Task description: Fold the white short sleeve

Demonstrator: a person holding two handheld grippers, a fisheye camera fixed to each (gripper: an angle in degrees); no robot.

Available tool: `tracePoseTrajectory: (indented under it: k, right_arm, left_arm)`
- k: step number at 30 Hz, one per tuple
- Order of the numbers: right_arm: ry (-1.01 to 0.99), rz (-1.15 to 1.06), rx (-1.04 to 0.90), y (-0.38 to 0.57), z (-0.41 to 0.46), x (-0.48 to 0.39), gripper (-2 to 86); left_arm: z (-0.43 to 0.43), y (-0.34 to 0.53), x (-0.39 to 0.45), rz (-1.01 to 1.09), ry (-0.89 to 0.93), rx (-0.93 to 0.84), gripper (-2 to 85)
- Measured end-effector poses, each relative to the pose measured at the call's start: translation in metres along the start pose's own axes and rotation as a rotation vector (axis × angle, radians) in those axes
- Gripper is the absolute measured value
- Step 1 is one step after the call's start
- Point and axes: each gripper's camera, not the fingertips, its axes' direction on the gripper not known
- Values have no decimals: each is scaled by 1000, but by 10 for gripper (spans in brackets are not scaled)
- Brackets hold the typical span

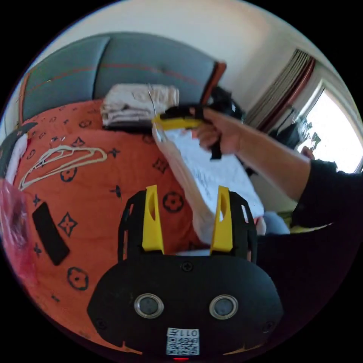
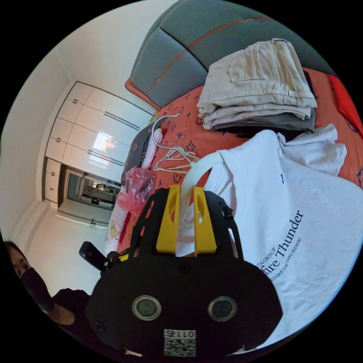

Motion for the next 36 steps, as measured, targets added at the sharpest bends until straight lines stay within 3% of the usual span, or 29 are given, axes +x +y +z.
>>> tracePoseTrajectory:
  k: [2,5,12,15,19,25,36]
  right_arm:
    - [-8,10,2,0,-3,0,24]
    - [-14,10,6,5,-4,-1,23]
    - [-7,27,13,15,-5,3,18]
    - [0,31,38,15,-10,4,17]
    - [-30,75,46,12,-13,10,15]
    - [-53,117,40,9,-12,14,14]
    - [-126,234,138,17,-15,26,24]
  left_arm:
    - [24,-3,20,44,-5,-141,148]
    - [53,0,36,-15,48,-125,94]
    - [118,16,79,7,-198,-230,28]
    - [152,32,87,-17,-172,-315,18]
    - [176,51,117,51,-123,-295,13]
    - [214,76,157,115,-243,-322,11]
    - [262,130,215,220,-337,-216,11]
